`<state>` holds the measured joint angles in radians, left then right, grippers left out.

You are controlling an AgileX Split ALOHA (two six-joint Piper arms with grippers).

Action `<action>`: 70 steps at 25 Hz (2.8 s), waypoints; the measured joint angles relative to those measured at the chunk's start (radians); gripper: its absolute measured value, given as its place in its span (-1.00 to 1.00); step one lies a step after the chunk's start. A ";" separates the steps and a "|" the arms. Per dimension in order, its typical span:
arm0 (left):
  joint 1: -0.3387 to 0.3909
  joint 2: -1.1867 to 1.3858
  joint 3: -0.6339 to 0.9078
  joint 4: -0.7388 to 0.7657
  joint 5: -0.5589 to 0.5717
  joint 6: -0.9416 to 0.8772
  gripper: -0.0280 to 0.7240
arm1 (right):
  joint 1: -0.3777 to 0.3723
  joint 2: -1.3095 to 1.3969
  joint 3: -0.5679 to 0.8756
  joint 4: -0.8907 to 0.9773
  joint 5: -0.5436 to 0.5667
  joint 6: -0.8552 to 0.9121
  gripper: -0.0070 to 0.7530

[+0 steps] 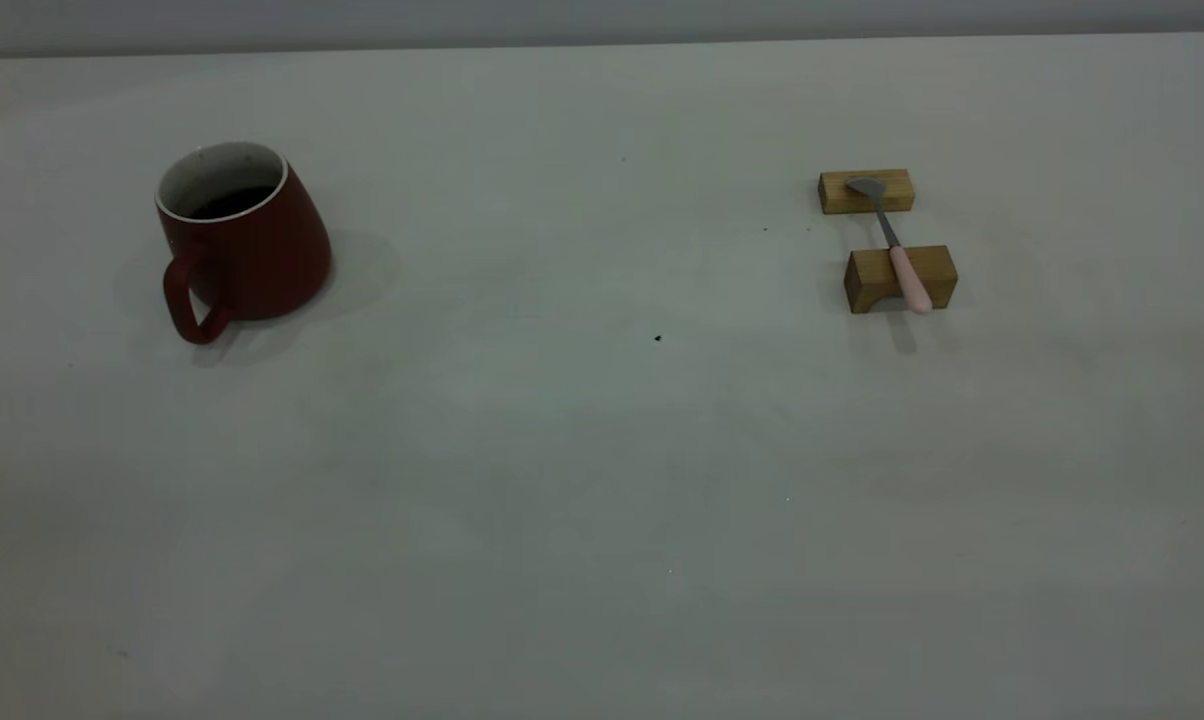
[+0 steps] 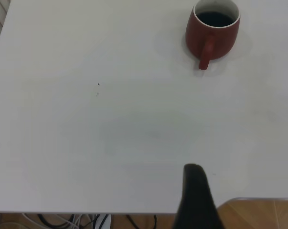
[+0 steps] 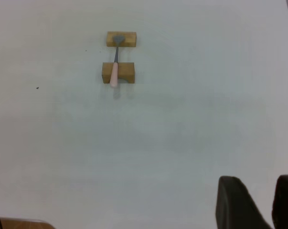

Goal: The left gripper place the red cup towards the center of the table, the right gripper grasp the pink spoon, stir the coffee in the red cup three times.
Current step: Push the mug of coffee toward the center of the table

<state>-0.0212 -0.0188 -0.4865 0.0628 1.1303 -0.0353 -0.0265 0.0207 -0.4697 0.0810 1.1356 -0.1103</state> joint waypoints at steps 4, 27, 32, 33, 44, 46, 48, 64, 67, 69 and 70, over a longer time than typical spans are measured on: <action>0.000 0.000 0.000 0.000 0.000 0.000 0.66 | 0.000 0.000 0.000 0.000 0.000 0.000 -0.36; 0.000 0.000 0.000 0.000 0.000 0.000 0.66 | 0.000 0.000 0.000 0.000 0.000 0.001 -0.36; 0.000 0.000 0.000 0.000 0.000 0.000 0.66 | 0.000 0.000 0.000 0.000 0.000 0.001 -0.36; 0.000 0.001 0.000 0.000 0.000 0.000 0.65 | 0.000 0.000 0.000 0.000 0.000 0.001 -0.36; 0.000 0.538 -0.100 0.131 -0.212 0.077 0.77 | 0.000 0.000 0.000 0.000 0.000 0.001 -0.36; 0.000 0.677 -0.132 0.133 -0.266 0.125 0.84 | 0.000 0.000 0.000 0.000 0.000 0.001 -0.36; 0.000 0.823 -0.181 0.120 -0.301 0.206 0.88 | 0.000 0.000 0.000 0.000 0.000 0.001 -0.36; 0.000 1.597 -0.511 0.137 -0.531 1.101 0.81 | 0.000 0.000 0.000 0.000 0.000 0.001 -0.36; 0.000 1.692 -0.514 0.183 -0.616 1.173 0.79 | 0.000 0.000 0.000 0.000 0.000 0.001 -0.36; 0.000 1.758 -0.519 0.212 -0.670 1.191 0.77 | 0.000 0.000 0.000 0.000 0.000 0.001 -0.36; 0.000 1.791 -0.521 0.219 -0.692 1.195 0.77 | 0.000 0.000 0.000 0.000 0.000 0.001 -0.36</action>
<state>-0.0212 1.7725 -1.0079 0.2818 0.4387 1.1600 -0.0265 0.0207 -0.4697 0.0810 1.1356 -0.1097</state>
